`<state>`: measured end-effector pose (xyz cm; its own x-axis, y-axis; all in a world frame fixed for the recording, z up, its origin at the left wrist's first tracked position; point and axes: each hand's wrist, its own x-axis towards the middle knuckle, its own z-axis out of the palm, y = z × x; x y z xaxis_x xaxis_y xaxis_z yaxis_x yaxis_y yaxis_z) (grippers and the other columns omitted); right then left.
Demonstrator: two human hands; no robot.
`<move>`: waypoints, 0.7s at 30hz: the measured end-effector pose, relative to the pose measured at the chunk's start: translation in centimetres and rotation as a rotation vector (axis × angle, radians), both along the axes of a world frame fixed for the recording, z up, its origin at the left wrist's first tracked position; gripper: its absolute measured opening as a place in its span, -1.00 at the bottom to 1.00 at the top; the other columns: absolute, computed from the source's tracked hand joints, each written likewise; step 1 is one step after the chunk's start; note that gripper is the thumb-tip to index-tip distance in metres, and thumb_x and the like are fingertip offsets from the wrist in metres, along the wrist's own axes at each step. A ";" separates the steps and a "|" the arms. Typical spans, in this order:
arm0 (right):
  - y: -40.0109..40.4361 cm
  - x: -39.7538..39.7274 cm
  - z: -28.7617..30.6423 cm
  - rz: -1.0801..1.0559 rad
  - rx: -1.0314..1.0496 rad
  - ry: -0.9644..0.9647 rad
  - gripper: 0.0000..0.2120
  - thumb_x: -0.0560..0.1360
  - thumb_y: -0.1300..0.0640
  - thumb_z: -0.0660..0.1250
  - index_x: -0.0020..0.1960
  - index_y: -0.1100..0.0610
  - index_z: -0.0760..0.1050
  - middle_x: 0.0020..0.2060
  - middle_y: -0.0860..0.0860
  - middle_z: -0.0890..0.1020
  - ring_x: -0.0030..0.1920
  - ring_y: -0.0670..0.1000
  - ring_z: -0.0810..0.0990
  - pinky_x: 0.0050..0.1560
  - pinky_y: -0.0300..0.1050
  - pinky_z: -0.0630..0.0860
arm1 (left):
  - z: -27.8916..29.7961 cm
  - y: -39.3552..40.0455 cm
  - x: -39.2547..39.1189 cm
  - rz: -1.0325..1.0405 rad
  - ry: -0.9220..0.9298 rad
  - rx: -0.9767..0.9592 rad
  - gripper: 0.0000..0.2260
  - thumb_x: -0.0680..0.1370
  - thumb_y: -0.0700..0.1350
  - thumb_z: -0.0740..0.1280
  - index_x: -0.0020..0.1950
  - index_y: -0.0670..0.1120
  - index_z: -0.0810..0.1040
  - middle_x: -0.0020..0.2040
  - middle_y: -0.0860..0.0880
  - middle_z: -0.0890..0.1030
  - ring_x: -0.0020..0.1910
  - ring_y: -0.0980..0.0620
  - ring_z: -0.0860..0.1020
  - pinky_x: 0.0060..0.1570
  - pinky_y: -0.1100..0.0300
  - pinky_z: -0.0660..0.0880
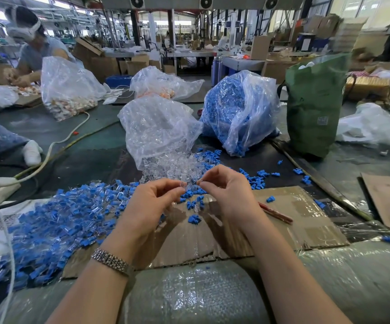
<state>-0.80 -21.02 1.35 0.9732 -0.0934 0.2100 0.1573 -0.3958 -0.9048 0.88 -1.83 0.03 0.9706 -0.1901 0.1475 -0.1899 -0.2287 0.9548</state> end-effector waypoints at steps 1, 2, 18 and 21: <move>-0.2 0.0 0.1 0.009 0.057 0.001 -0.93 0.50 0.18 0.50 -0.05 0.11 0.63 -0.15 -0.02 0.71 -0.08 -0.08 0.67 0.12 -0.07 0.59 | 0.0 0.1 0.0 -0.021 0.053 -0.081 -0.89 0.50 -0.06 0.46 0.00 0.08 0.75 -0.09 0.02 0.74 -0.16 0.16 0.63 -0.18 0.27 0.55; -0.3 0.0 0.3 0.018 0.098 -0.001 -0.93 0.49 0.17 0.51 -0.06 0.11 0.64 -0.17 -0.02 0.71 -0.12 -0.12 0.65 0.06 -0.16 0.59 | 0.0 0.1 0.1 -0.043 0.094 -0.149 -0.85 0.46 -0.03 0.48 0.01 0.06 0.75 -0.07 -0.03 0.74 -0.14 0.11 0.63 -0.18 0.25 0.55; 0.6 -0.8 0.7 0.171 0.148 -0.116 -0.87 0.52 0.27 0.45 -0.08 0.05 0.64 -0.19 -0.02 0.70 -0.11 -0.03 0.67 0.09 -0.03 0.62 | 0.0 0.4 -0.1 -0.148 0.164 -0.270 -0.74 0.43 0.01 0.50 0.10 0.01 0.74 0.05 -0.11 0.74 -0.03 -0.05 0.64 -0.02 0.08 0.56; 1.0 -1.0 0.7 0.167 0.134 -0.124 -0.89 0.51 0.27 0.46 -0.08 0.07 0.64 -0.15 0.07 0.71 -0.03 0.17 0.67 0.15 0.23 0.56 | 0.0 0.3 -0.2 -0.143 0.166 -0.284 -0.74 0.42 -0.01 0.50 0.08 0.00 0.75 0.01 -0.13 0.74 -0.06 -0.01 0.65 0.02 0.06 0.55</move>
<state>-1.76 -20.04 2.03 0.9451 0.0318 0.3253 0.3235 -0.2329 -0.9171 0.69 -1.50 0.07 0.9523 -0.2999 0.0564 -0.0378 0.0675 0.9970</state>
